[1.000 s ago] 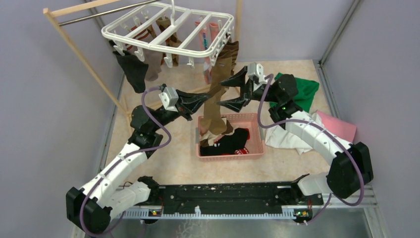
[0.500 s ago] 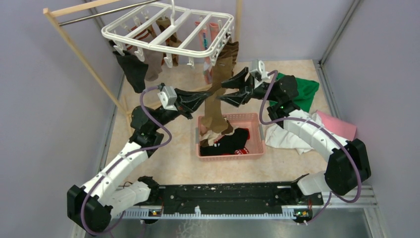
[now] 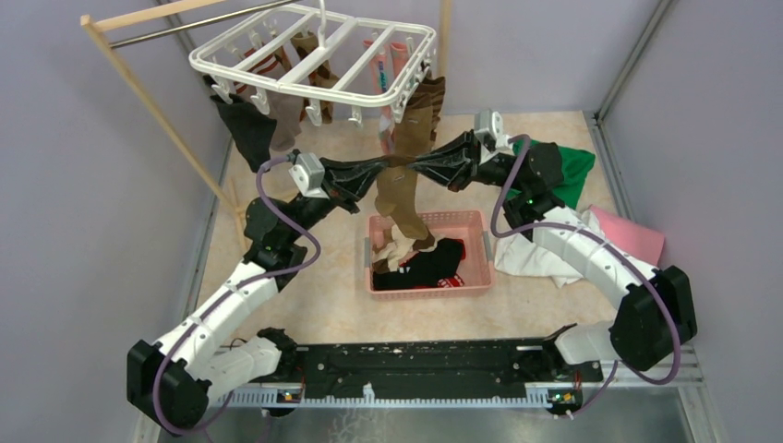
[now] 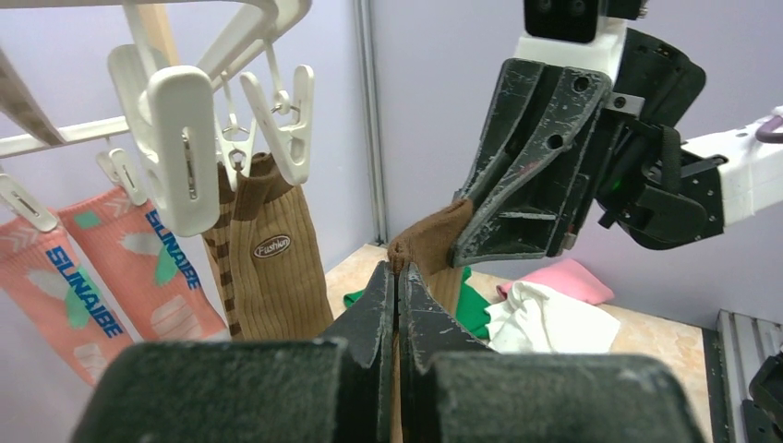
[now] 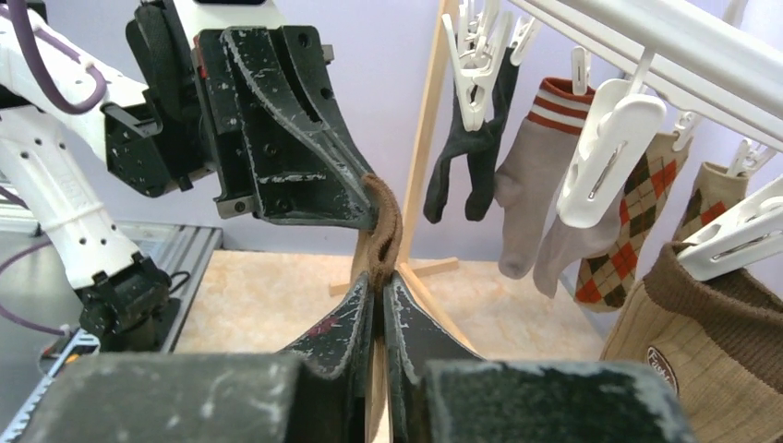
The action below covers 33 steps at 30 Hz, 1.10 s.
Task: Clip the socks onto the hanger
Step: Pick up the sock from the bin.
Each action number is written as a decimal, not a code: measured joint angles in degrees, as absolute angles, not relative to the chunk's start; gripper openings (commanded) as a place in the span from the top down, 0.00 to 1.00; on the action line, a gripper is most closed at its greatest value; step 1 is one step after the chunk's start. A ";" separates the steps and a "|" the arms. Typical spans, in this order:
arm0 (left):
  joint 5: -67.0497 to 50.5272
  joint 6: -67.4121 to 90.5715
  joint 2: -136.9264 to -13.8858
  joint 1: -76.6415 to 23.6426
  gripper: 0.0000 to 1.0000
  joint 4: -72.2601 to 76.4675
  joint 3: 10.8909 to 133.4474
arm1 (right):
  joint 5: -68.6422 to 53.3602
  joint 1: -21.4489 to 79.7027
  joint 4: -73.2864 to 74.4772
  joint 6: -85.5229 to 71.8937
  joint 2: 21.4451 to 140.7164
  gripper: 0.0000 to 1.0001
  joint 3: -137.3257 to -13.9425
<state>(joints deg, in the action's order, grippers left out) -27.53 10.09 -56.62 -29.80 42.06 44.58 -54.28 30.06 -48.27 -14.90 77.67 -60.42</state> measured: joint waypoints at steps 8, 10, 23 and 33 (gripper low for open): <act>-20.18 10.59 -58.37 -31.68 1.00 41.36 44.97 | -51.92 31.94 -45.21 -10.85 76.05 1.00 -60.29; -18.02 10.52 -58.76 -32.60 1.00 40.32 45.45 | -49.60 32.32 -42.85 -9.21 75.05 1.00 -59.96; -20.25 8.60 -59.22 -35.42 0.42 36.82 47.88 | -24.45 33.54 -23.53 4.43 72.07 1.00 -60.16; -16.71 6.31 -57.04 -35.42 0.14 27.79 54.26 | -28.77 32.64 -24.69 6.68 69.65 1.00 -59.59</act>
